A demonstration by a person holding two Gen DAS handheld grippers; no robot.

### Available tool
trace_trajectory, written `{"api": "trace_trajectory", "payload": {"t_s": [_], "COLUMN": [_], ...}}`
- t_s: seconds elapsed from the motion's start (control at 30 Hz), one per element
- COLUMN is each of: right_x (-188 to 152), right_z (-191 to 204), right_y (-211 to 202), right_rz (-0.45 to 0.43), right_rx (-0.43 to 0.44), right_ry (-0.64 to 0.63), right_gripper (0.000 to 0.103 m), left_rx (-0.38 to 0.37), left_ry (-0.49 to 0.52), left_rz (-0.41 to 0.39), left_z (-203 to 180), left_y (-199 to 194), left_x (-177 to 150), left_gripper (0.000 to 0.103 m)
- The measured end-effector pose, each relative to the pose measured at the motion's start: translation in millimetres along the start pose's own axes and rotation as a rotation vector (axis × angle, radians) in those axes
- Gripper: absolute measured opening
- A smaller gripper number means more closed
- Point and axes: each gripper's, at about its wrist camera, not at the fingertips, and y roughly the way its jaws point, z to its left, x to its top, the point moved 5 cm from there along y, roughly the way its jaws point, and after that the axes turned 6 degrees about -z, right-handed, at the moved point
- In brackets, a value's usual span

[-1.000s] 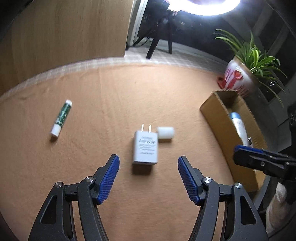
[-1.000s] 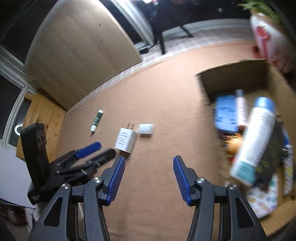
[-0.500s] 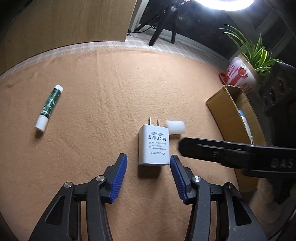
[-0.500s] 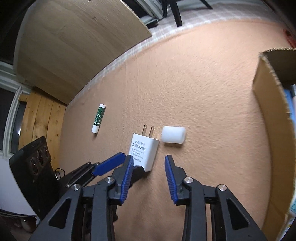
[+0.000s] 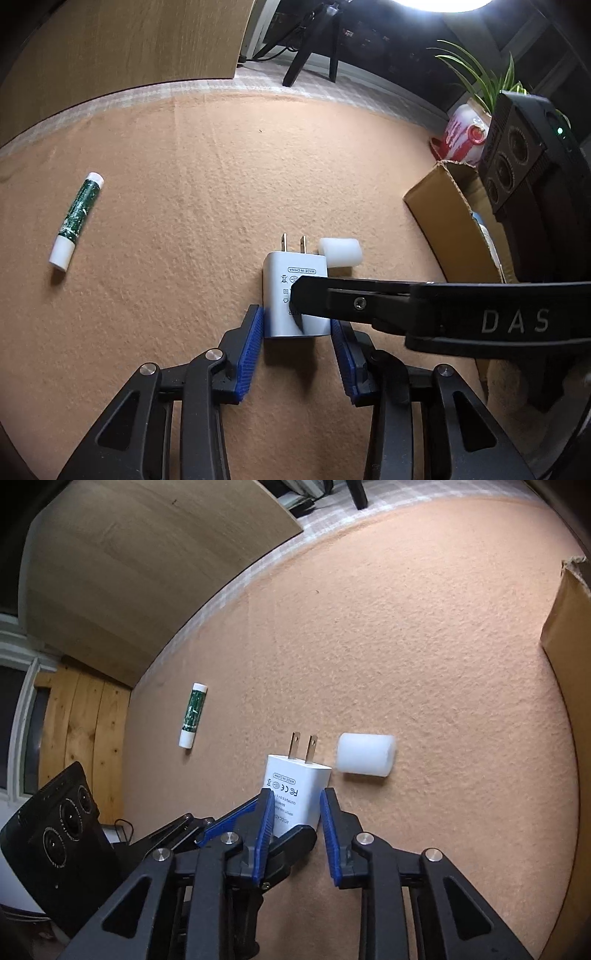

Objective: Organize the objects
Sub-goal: 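Grasp the white charger plug with the right gripper, then carry the white charger into the box and open the right gripper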

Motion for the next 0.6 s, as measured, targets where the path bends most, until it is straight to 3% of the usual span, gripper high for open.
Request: {"api": "trace_trajectory", "payload": {"t_s": [0.3,0.6], "right_x": [-29.1,-40.0], "right_z": [4.8,-20.9], "right_y": [-41.7,-122.8], "right_rz": [-0.065,-0.214], "right_rx": [0.015,-0.025], "right_ry": [-0.041,-0.020], "right_gripper": [0.024,0.024], "left_rx": [0.004,-0.060], "left_ry": [0.004,0.136], "left_rz": [-0.038,-0.080], "left_z": [-25.3,-107.9], "left_y": [-29.3,-51.6], "left_x": [-22.2,-16.8], "left_gripper": [0.041,0.041]}}
